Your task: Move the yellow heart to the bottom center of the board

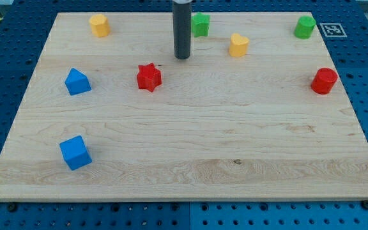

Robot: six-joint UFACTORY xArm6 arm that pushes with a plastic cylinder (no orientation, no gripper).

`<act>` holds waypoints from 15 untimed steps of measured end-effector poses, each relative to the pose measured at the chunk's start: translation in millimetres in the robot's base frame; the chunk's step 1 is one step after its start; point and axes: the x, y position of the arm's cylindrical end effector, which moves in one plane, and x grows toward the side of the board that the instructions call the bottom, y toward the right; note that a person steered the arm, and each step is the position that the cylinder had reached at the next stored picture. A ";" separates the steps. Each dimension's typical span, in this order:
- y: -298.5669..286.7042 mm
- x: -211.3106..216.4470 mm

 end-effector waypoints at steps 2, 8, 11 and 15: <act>66.6 -31.0; 177.1 5.1; 144.6 146.5; 140.0 201.8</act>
